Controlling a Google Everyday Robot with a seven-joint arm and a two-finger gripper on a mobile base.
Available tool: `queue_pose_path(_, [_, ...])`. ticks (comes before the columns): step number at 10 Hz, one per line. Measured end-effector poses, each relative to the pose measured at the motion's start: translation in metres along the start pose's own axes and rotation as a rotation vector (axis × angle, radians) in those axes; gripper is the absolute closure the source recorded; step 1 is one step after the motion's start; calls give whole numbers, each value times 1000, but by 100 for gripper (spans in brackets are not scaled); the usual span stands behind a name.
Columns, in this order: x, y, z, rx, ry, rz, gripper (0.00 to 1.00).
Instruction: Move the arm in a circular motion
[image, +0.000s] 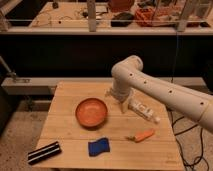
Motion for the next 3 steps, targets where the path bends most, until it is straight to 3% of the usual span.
queue_pose_path(2, [36,-14,7,-4,16,24,20])
queue_pose_path(3, [65,-13,10,-10,29,61,20])
